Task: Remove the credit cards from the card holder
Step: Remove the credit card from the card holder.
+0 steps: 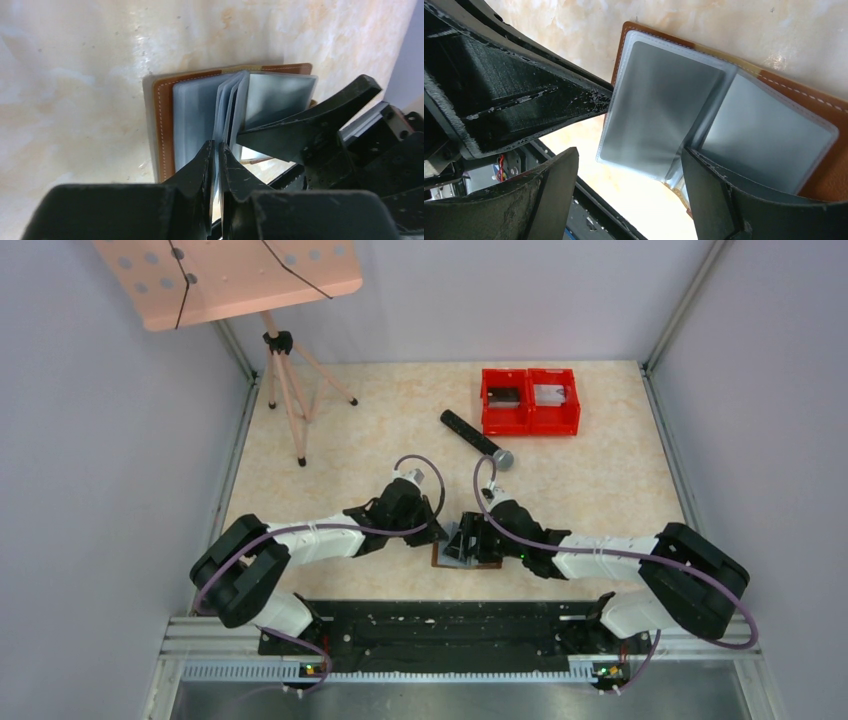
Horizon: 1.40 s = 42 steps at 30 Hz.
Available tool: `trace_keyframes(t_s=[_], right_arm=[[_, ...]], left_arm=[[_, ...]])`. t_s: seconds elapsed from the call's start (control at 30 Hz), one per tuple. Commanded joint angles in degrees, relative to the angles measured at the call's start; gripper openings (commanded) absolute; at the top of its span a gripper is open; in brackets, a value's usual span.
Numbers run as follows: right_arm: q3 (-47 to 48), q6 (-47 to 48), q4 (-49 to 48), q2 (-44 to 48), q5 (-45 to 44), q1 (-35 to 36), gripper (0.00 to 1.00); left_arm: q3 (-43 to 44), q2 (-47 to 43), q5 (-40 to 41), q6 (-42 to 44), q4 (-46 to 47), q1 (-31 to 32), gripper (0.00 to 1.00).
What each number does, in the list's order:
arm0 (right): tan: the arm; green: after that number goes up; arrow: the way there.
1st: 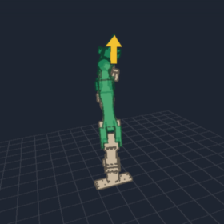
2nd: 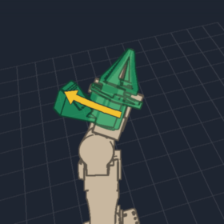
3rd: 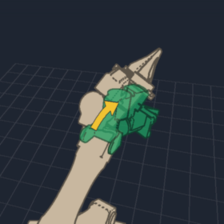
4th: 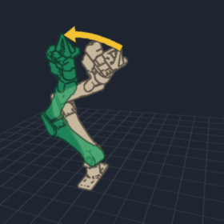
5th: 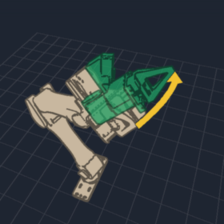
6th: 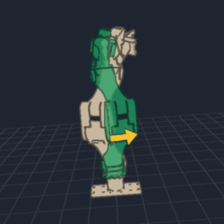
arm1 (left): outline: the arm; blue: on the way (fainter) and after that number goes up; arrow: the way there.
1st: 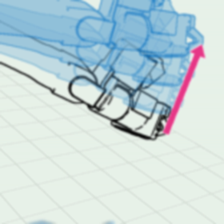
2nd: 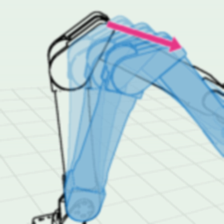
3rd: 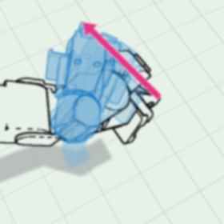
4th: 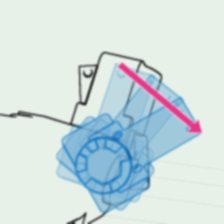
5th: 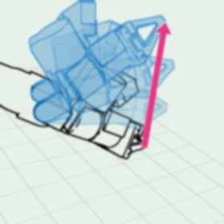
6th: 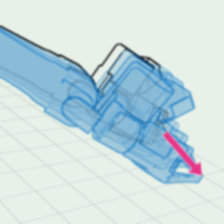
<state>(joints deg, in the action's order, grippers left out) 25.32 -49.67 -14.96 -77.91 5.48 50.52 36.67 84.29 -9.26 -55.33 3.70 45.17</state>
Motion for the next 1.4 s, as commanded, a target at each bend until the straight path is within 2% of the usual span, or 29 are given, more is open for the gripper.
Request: trace_keyframes(t_s=[0.0,0.1,0.37,0.67,0.93,1.23,1.37], right_arm=[[1.4,1.18,1.81,-2.17,-3.05,0.54,0.76],[1.55,1.04,2.02,-2.32,-3.34,0.65,0.76],[1.46,0.63,2.3,-2.08,-3.71,0.67,0.64],[-0.03,0.04,2.99,0.56,-4.44,0.7,0.64],[-1.55,-0.57,2.74,4.02,-5.21,0.71,0.68],[-3.2,-1.34,0.89,5.45,-5.21,0.67,0.54],[-3.68,-1.78,0.39,6.12,-5.21,0.67,0.57]], left_arm=[[0.46,-0.33,-6.89,-0.29,5.91,2.73,0.12],[0.02,-0.79,-7.09,-0.35,6.55,2.82,0.12],[-0.17,-0.72,-6.42,-0.65,5.43,3.0,0.12],[-0.1,-0.66,-4.55,-0.35,3.16,3.0,0.11],[-0.01,-0.03,-4.42,-0.22,3.06,3.0,0.11],[0.16,0.39,-4.3,-0.13,3.06,3.02,0.11],[0.25,0.49,-4.27,-0.13,3.06,3.09,0.11]])
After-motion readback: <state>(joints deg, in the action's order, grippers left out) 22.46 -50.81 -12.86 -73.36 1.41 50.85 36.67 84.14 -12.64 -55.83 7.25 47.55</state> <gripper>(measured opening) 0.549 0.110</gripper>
